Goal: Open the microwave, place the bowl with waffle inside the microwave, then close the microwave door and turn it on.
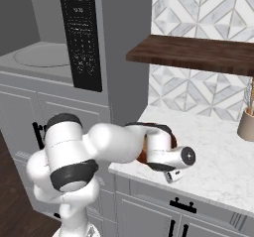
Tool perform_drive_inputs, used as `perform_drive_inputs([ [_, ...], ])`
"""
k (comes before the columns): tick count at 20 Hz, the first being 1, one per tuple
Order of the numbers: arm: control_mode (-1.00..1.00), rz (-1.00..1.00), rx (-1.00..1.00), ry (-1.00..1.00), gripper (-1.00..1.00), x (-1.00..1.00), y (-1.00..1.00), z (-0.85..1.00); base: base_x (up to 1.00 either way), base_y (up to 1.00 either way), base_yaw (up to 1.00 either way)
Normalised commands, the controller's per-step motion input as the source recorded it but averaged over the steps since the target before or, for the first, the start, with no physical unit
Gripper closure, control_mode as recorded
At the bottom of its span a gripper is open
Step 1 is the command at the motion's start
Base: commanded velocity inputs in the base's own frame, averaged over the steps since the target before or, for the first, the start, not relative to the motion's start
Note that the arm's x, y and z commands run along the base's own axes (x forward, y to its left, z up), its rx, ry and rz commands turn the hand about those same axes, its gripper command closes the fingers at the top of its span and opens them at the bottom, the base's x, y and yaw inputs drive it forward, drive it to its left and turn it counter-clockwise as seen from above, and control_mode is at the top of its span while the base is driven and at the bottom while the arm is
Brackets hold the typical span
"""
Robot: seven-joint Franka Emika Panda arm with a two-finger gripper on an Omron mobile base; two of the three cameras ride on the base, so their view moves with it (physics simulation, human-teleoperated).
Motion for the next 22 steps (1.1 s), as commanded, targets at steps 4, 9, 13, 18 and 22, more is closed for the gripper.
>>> perform_drive_inputs([
  [4, -1.00, 0.00, 0.12, -0.21, 1.00, -0.25, 0.00, 0.33, 0.00, 0.00, 0.00],
  [9, -1.00, 0.00, 0.09, -0.10, 1.00, -0.21, 0.00, 0.53, 0.00, 0.00, 0.00],
  [13, -1.00, -0.01, 0.08, 0.00, 1.00, -0.62, 0.00, 0.49, 0.00, 0.00, 0.00],
  [18, -1.00, -0.04, 0.06, -0.05, 1.00, -0.62, 0.08, 0.49, 0.00, 0.00, 0.00],
  [22, -1.00, -0.07, 0.02, -0.01, 1.00, -0.64, 0.31, 0.60, 0.00, 0.00, 0.00],
])
